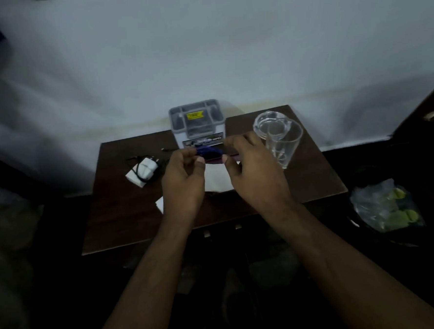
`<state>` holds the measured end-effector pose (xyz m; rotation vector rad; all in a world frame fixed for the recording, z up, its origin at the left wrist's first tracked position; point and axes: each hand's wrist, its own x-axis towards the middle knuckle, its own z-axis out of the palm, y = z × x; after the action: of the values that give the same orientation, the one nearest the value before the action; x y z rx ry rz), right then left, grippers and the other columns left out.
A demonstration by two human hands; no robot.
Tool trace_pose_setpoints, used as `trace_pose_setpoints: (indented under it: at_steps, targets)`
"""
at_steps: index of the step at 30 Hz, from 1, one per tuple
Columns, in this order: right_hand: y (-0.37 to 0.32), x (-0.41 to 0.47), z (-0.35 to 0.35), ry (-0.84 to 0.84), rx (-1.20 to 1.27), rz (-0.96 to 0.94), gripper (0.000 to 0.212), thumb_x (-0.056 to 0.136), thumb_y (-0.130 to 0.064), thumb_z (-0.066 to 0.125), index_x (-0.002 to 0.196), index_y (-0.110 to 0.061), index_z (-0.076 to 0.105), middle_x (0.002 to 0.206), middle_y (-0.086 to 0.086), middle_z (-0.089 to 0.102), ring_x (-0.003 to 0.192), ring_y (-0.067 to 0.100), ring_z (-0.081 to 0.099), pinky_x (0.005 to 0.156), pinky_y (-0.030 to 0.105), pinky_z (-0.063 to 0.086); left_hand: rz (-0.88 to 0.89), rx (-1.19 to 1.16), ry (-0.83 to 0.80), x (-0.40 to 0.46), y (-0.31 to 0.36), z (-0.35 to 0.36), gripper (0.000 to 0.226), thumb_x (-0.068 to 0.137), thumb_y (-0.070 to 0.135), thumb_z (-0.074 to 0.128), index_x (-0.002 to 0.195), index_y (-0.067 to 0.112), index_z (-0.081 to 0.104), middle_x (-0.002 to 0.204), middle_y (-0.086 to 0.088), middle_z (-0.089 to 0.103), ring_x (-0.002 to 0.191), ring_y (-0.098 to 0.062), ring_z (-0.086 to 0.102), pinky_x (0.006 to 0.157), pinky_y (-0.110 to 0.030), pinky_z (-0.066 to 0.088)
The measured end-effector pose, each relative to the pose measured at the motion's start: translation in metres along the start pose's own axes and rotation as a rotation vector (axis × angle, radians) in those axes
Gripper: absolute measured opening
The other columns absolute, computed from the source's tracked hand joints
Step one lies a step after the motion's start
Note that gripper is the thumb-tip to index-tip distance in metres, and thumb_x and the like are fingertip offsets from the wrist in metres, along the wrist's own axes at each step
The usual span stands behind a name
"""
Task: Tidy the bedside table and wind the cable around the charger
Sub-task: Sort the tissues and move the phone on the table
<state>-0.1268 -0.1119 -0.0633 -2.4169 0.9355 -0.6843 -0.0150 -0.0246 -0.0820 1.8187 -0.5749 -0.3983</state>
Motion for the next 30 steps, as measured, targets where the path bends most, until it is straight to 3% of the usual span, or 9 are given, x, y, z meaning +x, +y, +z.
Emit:
trace_pose_setpoints:
  at_steps: [7,12,22,26,30]
  targets:
    - [-0.004,0.022,0.027,-0.06,0.013,0.0,0.033,0.099,-0.028,0.058,0.131,-0.019,0.059,0.129,0.004,0.052,0.098,0.028,0.066,0.08,0.046,0.057,-0.104,-0.053,0.016,0.02,-0.003,-0.012,0.019,0.098,0.016,0.061,0.116,0.01,0.062,0.107,-0.006,0.072,0.103,-0.023,0.07,0.098,-0.046,0.053]
    - [-0.004,0.028,0.039,-0.102,-0.03,0.062,0.034,0.099,-0.03,0.058,0.131,-0.02,0.06,0.131,0.004,0.052,0.101,0.028,0.066,0.081,0.044,0.056,-0.226,0.045,-0.055,0.025,-0.015,-0.021,0.027,0.095,0.024,0.067,0.118,0.012,0.062,0.107,-0.003,0.07,0.101,-0.018,0.065,0.086,-0.03,0.049]
    - [0.009,0.028,0.046,-0.229,-0.053,0.13,0.032,0.094,-0.027,0.066,0.126,-0.02,0.063,0.124,0.004,0.055,0.101,0.029,0.065,0.086,0.043,0.054,-0.245,0.112,-0.162,0.024,-0.016,-0.022,0.025,0.095,0.021,0.067,0.119,0.013,0.065,0.118,-0.007,0.068,0.112,-0.023,0.062,0.101,-0.043,0.05]
    - [0.014,0.025,0.05,-0.353,-0.051,0.146,0.043,0.09,-0.029,0.072,0.13,-0.02,0.059,0.128,0.005,0.053,0.108,0.028,0.063,0.091,0.044,0.053,-0.265,0.184,-0.253,0.021,-0.017,-0.016,0.025,0.094,0.023,0.067,0.118,0.02,0.067,0.122,-0.008,0.065,0.11,-0.025,0.063,0.086,-0.034,0.053]
    - [0.019,0.023,0.051,-0.423,-0.084,0.157,0.051,0.089,-0.027,0.073,0.135,-0.019,0.053,0.134,0.006,0.051,0.113,0.028,0.06,0.092,0.039,0.05,-0.276,0.252,-0.338,0.017,-0.018,-0.009,0.03,0.093,0.017,0.064,0.122,0.022,0.066,0.126,-0.009,0.062,0.106,-0.029,0.065,0.071,-0.026,0.046]
